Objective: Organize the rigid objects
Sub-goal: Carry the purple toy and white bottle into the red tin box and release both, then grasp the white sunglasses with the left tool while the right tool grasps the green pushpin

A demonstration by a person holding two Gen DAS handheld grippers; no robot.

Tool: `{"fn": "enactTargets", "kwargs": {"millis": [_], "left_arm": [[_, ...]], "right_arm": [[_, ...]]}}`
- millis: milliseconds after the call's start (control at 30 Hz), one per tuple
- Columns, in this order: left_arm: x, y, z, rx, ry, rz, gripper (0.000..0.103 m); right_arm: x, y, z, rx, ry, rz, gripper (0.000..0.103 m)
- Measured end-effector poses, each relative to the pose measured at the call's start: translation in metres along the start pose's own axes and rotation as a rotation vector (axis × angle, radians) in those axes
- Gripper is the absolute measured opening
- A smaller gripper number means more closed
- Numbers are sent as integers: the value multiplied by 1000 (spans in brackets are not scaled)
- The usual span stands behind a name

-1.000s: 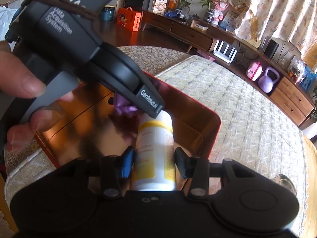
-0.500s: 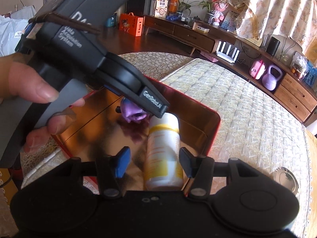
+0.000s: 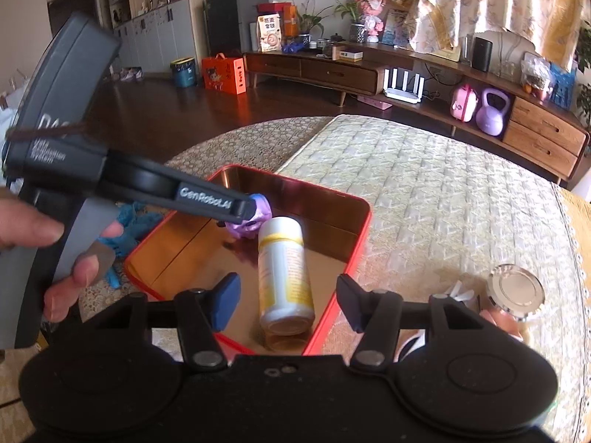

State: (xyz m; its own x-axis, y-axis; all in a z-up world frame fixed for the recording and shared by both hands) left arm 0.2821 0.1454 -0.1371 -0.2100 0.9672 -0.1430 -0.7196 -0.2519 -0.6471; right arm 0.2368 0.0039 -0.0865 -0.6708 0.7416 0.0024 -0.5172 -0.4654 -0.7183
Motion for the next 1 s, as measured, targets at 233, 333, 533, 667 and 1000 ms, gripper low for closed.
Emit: {"fn": "enactTargets", "kwargs": {"millis": [233, 333, 533, 667, 1000], "left_arm": [[-18, 9, 27, -15, 32, -20, 64], [-28, 11, 39, -37, 37, -35, 64], [-53, 18, 61, -54, 81, -55, 70], [-71, 26, 72, -58, 113, -63, 72], [-117, 55, 81, -50, 167, -86, 73]], "right_arm": [[-10, 6, 27, -36, -1, -49, 65], [-17, 8, 39, -48, 7, -69, 66], [-33, 21, 65, -82, 21, -125, 73], [-48, 34, 82, -98, 42, -174, 79], [-91, 74, 113, -111, 124, -274, 93]]}}
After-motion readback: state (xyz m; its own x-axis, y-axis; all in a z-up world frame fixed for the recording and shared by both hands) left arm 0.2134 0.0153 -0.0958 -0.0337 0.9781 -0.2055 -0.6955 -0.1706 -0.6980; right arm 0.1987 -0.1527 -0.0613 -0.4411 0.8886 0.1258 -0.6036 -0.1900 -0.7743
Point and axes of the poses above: each gripper's, at about its wrist camera, not at the fingertips, and z roughly against the way its jaws point, x to its left, y to its underside, the point moved 9 cm from there along -z, roughly the way its jaws point, and after that the axes turned 6 degrees about z, right-handed, at the moved point
